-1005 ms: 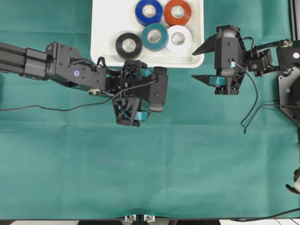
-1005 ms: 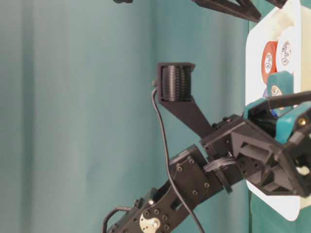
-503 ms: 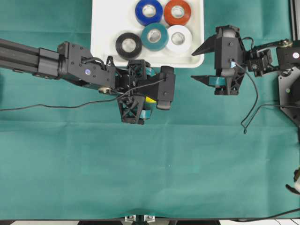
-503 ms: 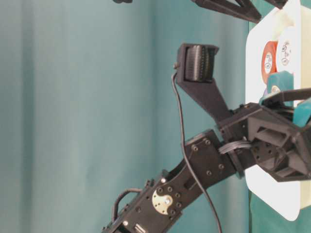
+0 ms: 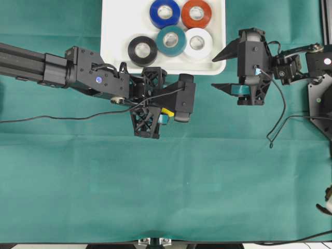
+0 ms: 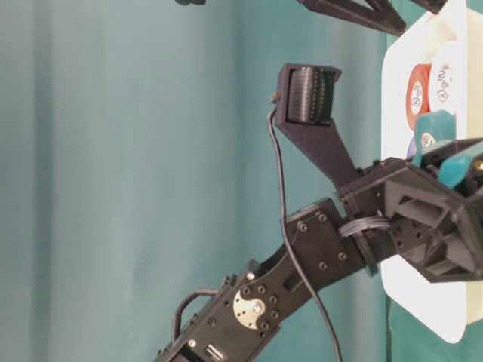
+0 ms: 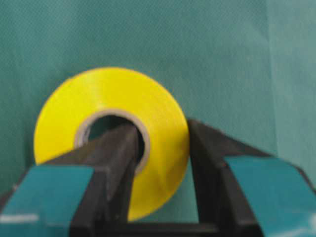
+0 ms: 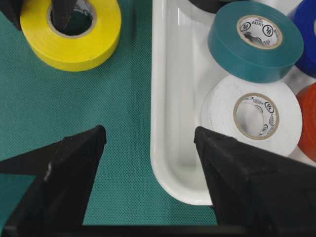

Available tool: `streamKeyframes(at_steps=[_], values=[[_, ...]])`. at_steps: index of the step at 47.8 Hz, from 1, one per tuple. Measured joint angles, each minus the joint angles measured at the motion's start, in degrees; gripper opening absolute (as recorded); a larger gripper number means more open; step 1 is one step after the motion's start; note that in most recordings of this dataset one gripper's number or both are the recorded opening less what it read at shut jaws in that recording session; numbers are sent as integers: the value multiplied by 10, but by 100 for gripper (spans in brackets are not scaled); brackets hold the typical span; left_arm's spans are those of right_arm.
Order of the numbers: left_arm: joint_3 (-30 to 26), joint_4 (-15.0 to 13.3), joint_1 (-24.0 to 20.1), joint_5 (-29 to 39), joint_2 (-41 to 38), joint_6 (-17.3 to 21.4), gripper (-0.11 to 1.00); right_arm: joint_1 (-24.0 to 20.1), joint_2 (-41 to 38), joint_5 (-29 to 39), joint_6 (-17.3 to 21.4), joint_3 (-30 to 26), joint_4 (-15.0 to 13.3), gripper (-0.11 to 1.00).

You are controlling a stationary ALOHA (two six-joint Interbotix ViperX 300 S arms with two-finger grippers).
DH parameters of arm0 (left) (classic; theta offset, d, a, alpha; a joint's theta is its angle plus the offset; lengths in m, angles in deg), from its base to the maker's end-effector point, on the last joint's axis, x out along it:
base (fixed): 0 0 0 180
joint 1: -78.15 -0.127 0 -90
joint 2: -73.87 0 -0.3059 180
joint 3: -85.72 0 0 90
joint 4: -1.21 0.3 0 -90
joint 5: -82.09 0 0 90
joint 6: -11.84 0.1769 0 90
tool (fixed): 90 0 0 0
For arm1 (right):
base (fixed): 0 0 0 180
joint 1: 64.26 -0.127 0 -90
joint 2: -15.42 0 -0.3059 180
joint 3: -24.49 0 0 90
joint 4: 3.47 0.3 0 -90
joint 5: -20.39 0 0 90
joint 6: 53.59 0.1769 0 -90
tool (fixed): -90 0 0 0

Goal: Put the tape alternately from left to right into the white case.
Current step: 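Move the left gripper over the yellow tape roll and grasp it, then carry the yellow roll with the left gripper into the tray's upper left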

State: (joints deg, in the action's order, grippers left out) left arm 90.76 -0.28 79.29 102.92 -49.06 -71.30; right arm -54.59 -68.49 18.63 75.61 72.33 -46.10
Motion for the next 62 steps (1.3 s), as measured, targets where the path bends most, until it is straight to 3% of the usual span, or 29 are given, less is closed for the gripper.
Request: streamKeyframes(at_steps=[62], values=[[41,1,16,25,98,1,-3,0,0,0,-1,4,-1,81]])
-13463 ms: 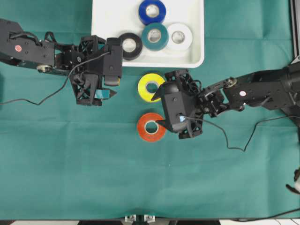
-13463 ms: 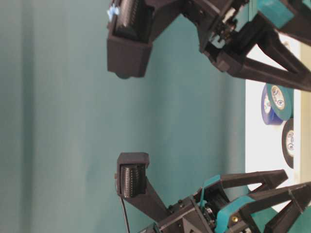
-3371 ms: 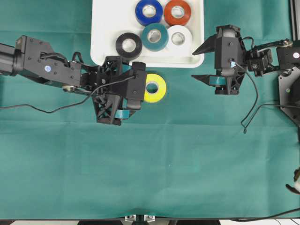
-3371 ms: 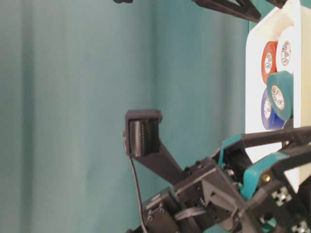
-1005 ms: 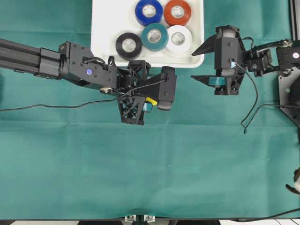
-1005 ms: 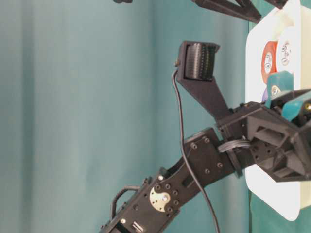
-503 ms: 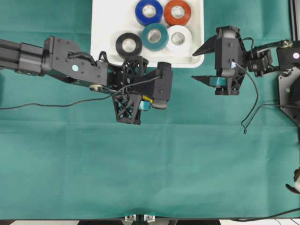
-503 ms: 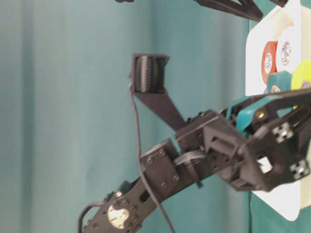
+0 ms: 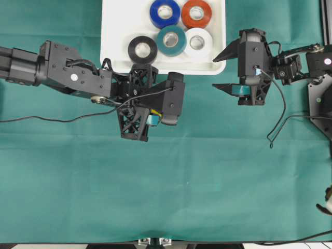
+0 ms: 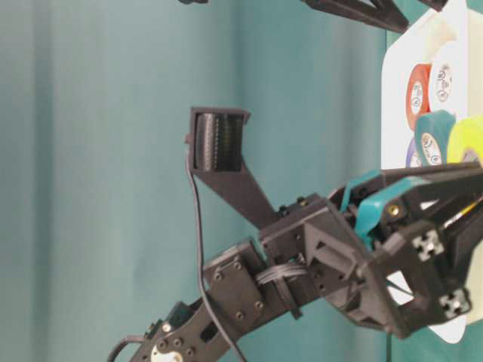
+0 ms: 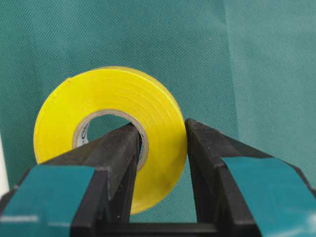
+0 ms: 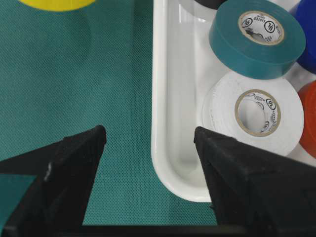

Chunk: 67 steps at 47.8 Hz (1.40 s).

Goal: Put the tape alternately from left to right into the white case.
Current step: 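Carry the yellow roll with the left gripper into the tray's upper left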

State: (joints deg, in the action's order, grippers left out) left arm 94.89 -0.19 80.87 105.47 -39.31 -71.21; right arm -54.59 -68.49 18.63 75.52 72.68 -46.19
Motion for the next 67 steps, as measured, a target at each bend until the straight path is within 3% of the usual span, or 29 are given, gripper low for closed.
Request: streamKeyframes(at_steps=[18,44,67], values=[[26,0,-11,0,38,1,-3,0,0,0,1,0,1,81],[76,1,-125,-1,79,4,-3,0,0,0,1,0,0,81],[91,2,-230,-44,80,90,-3,0,0,-5,0,0,0,81]])
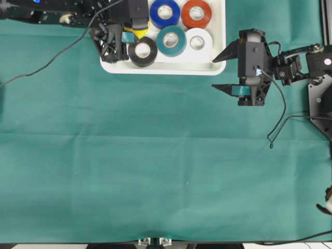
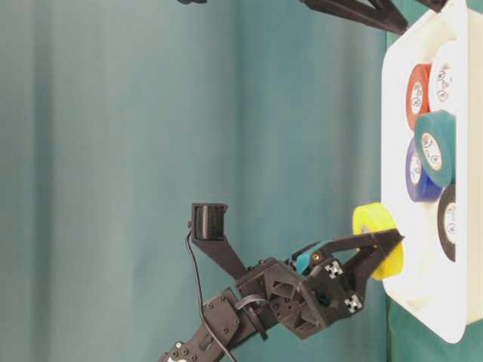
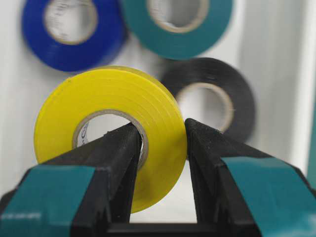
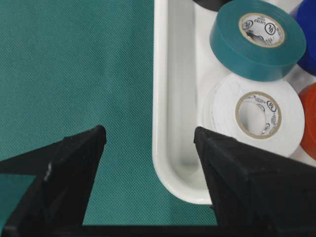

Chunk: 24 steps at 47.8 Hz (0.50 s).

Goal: Put the tape alternately from left to right into the white case.
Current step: 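Carry the yellow roll with the left gripper into the tray's upper left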

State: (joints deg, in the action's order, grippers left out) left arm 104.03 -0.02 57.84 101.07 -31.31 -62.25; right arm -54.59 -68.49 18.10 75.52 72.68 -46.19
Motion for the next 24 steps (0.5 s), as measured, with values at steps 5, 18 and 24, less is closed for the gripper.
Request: streamKeyframes(at_steps=[5,18,24], values=[[1,-1,-10,-11,-2,4,-3,0,0,-3,1,-1,1,81],[1,0,-32,-28,-18,2,-3,0,0,-4,1,-1,0,81],[0,0,-31,-29,-18,4,-3,0,-1,-4,1,-1,1,81]])
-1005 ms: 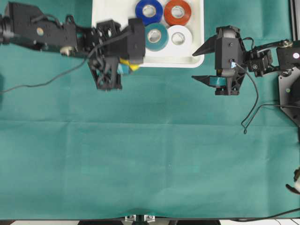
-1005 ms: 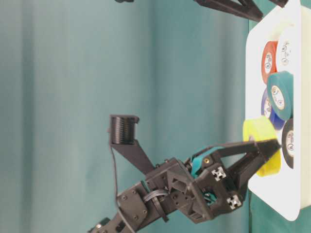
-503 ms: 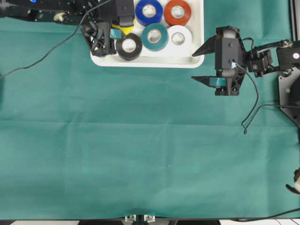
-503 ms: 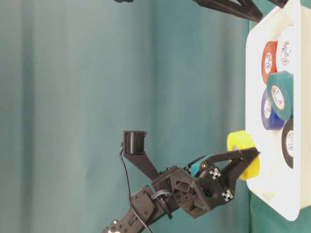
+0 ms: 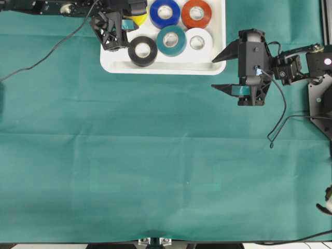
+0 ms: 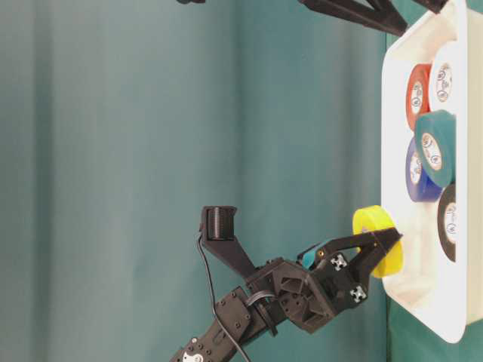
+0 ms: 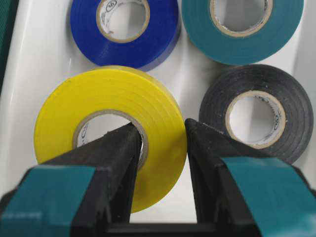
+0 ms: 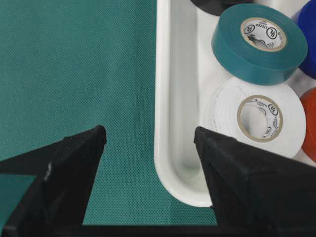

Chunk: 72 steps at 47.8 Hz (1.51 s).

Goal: Put the tape alternately from left to right into the white case.
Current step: 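Carry the yellow roll with the left gripper into the tray's upper left, then open the left gripper and withdraw it from the tray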

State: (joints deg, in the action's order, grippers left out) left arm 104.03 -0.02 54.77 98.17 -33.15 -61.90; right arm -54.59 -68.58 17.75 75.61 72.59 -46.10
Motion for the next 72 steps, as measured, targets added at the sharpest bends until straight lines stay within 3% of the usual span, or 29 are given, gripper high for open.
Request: streamKeyframes(at_steps=[3,6,11,17,19,24,45,72], values=[[1,0,-1,0,-1,0,-2,0,1,0,0,0,-1,81],[0,0,-1,0,0,-1,6,-1,1,0,-1,0,-1,81],[1,0,0,-1,0,-1,30,0,1,0,-1,0,0,81],[9,-1,-1,-1,0,-3,68,0,1,0,-1,0,-1,81],[11,0,-1,-2,1,-3,74,-1,1,0,0,0,0,81],[18,0,0,-1,4,-3,69,0,1,0,0,0,-1,81],[39,0,17,-1,29,-3,68,-1,1,0,0,0,0,81],[49,-1,106,-2,43,-5,68,-1,1,0,0,0,0,81]])
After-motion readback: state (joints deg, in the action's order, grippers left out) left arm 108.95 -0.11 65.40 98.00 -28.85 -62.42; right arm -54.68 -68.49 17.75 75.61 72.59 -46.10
